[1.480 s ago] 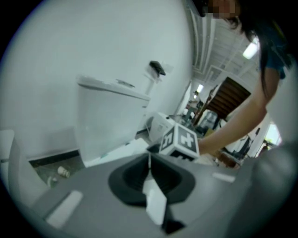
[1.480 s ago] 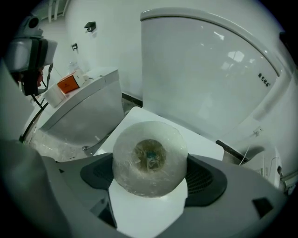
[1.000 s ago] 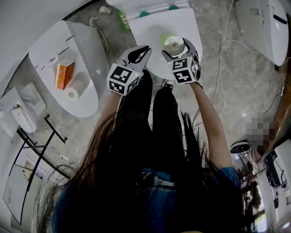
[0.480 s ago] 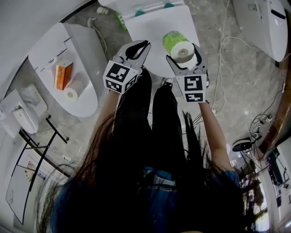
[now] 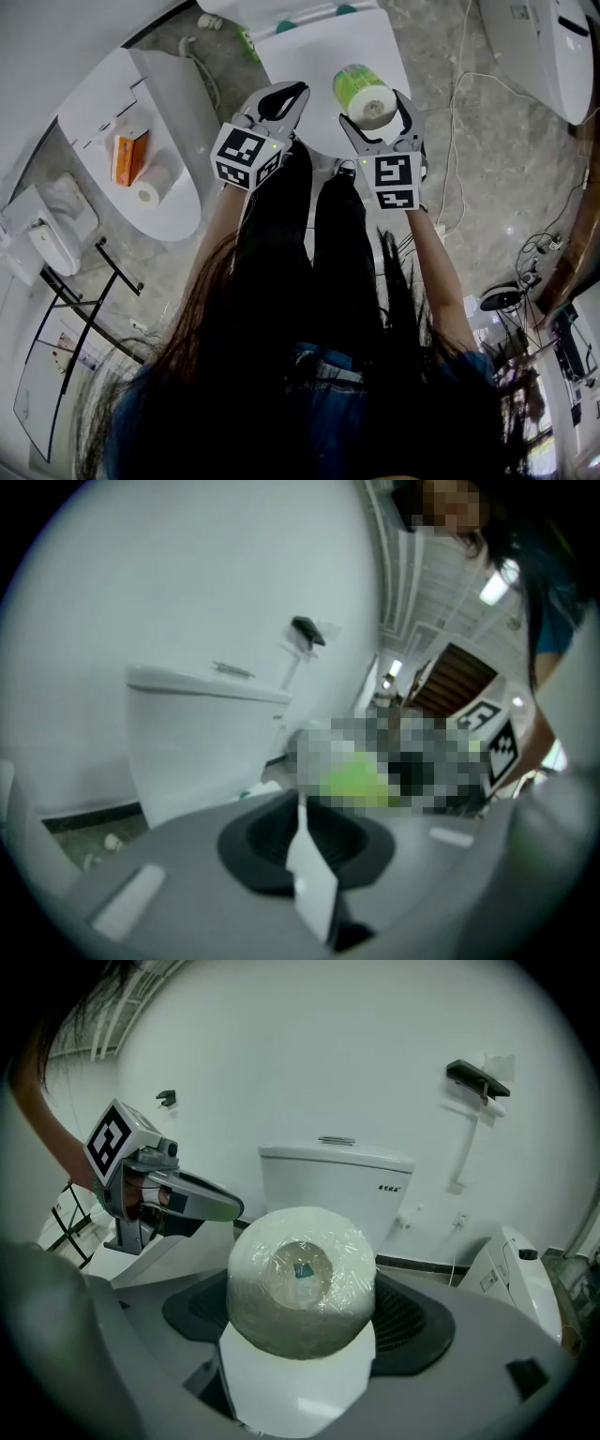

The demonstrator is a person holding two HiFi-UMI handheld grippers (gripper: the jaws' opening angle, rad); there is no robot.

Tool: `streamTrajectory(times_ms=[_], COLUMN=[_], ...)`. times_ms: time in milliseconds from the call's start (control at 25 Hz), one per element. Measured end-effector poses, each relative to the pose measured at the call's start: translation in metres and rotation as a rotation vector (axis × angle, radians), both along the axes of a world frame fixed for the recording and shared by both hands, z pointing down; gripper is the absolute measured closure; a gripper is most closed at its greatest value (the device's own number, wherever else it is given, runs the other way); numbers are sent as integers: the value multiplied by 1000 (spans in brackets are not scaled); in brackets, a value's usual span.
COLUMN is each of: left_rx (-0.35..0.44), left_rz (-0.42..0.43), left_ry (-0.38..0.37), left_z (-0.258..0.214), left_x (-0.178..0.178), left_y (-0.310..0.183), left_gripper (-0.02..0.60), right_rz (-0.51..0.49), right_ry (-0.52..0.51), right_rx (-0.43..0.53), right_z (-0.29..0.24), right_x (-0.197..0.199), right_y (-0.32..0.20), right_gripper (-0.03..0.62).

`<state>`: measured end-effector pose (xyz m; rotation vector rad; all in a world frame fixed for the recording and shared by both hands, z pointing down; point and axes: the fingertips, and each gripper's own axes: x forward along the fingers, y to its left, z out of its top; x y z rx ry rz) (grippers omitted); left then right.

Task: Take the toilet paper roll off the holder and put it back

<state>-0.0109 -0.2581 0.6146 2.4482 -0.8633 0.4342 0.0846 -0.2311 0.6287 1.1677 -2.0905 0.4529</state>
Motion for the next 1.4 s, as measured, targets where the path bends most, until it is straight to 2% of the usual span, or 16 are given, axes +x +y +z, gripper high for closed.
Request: streamTrajectory(times_ms=[320,760,1080,1400], left_rx=[-9,-28,-48,-54], left_rz=[-11,-24,-43,-68], left_ry=[-4,-26,-28,-31], left_z=[5,19,31,37], left_x=[-8,-29,-42,-52], left_y=[-2,-5,-8,-13], left_gripper=[563,563,563,563], right_rz=[-7,-116,-233,-206], right_ry=[4,80,224,194], right_rx=[-41,-219,-238,-223], right_z=[22,129,173,178], right_x=[-8,-57,-71,-71], right_y=[-11,-60,-72,-71], right_gripper=[155,155,155,155])
